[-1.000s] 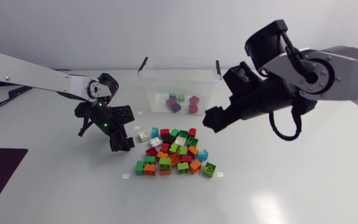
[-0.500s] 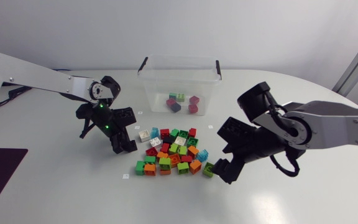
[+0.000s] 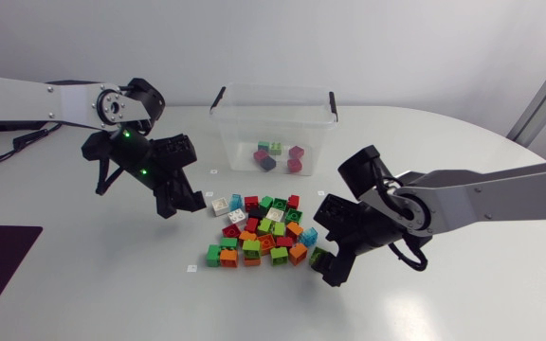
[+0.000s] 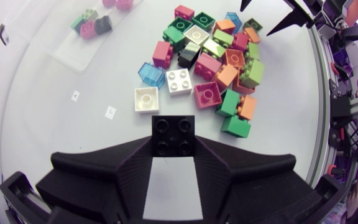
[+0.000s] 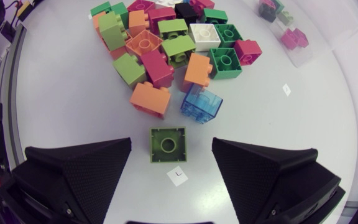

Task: Place the duplo bricks in the container

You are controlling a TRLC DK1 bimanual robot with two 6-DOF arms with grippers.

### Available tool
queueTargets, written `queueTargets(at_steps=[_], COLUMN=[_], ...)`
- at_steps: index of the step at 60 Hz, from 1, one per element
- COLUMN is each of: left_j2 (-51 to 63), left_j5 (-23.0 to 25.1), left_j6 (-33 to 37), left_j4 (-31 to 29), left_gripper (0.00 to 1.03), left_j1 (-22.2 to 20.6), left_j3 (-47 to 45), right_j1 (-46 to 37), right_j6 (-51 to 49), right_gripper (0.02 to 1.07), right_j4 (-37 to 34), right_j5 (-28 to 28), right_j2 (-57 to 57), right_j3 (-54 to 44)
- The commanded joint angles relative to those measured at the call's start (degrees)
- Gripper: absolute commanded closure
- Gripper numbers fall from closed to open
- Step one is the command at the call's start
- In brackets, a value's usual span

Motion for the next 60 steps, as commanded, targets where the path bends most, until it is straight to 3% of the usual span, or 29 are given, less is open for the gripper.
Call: queueTargets(at_steps=[1, 13, 20, 27, 42, 60], left_j2=[-3.74, -7.61, -7.78, -7.08, -3.21, 5.14], left_j5=[1.29, 2.88, 4.55, 4.72, 4.72, 3.67], left_j6=[-0.79, -5.8, -9.06, -13.63, -25.4, -33.93], left_j4=[-1.06, -0.97, -0.45, 4.48, 16.96, 24.08], left_gripper=[0.86, 0.86, 0.86, 0.86, 0.86, 0.86], left_j1=[-0.96, -3.24, -4.82, -5.88, -6.58, -6.58], left_j3=[-0.57, 2.59, 4.97, 6.11, 11.21, 20.08], right_j1=[0.1, 0.01, 0.01, -0.34, -3.33, -5.44], right_j6=[-2.02, -2.64, -2.73, -2.64, -3.08, -2.82], right_gripper=[0.16, 0.34, 0.53, 0.71, 0.74, 0.74], right_j4=[1.07, 3.53, 5.9, 7.04, 4.32, -1.31], right_j5=[0.21, 0.13, -0.14, -0.14, -0.31, -1.46], right_j2=[1.66, 2.28, 3.07, 3.24, -2.21, -9.24], right_j3=[-2.15, -3.3, -4.26, -4.7, -5.23, -2.42])
